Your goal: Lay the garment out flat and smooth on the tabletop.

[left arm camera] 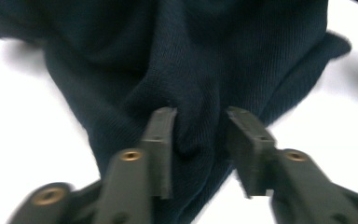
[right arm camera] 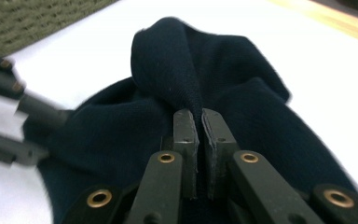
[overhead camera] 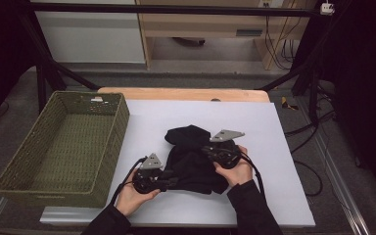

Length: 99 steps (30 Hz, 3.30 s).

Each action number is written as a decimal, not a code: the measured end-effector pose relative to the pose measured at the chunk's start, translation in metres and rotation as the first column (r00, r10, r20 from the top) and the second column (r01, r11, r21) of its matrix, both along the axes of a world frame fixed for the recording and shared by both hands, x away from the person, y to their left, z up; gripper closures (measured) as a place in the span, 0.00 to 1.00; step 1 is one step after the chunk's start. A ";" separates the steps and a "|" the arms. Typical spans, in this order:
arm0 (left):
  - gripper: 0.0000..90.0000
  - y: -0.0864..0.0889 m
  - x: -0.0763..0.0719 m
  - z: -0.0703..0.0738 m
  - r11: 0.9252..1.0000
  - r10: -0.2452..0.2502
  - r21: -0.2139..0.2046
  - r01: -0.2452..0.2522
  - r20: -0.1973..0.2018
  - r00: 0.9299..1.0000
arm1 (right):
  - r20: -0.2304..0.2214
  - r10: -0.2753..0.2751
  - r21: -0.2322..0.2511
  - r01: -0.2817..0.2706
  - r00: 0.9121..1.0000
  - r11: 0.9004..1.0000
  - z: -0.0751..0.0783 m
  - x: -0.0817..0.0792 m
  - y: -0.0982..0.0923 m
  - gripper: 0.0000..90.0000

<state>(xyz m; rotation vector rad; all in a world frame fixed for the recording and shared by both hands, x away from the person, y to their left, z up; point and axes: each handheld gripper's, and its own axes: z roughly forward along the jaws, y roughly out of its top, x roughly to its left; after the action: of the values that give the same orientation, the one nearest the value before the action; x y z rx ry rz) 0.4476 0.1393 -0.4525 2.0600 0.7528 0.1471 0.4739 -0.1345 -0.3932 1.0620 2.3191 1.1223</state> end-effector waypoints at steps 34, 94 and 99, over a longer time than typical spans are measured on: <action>0.85 -0.005 0.028 -0.022 0.997 0.039 0.065 -0.033 -0.083 0.996 | 0.053 0.035 0.078 -0.039 0.998 0.996 -0.011 -0.018 -0.012 0.38; 0.50 -0.019 -0.013 -0.001 0.999 -0.019 0.036 0.018 0.028 0.999 | 0.024 -0.086 -0.122 0.088 0.996 0.989 -0.047 -0.005 0.006 0.80; 0.27 -0.006 -0.003 0.002 0.999 0.052 -0.010 -0.052 0.040 0.998 | 0.006 -0.095 -0.051 0.095 0.995 0.994 -0.032 -0.011 -0.007 0.86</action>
<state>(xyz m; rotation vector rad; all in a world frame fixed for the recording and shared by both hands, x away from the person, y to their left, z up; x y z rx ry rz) 0.4447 0.1337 -0.4501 2.0236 0.7812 0.2133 0.4626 -0.1418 -0.4248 1.1377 2.2561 1.0226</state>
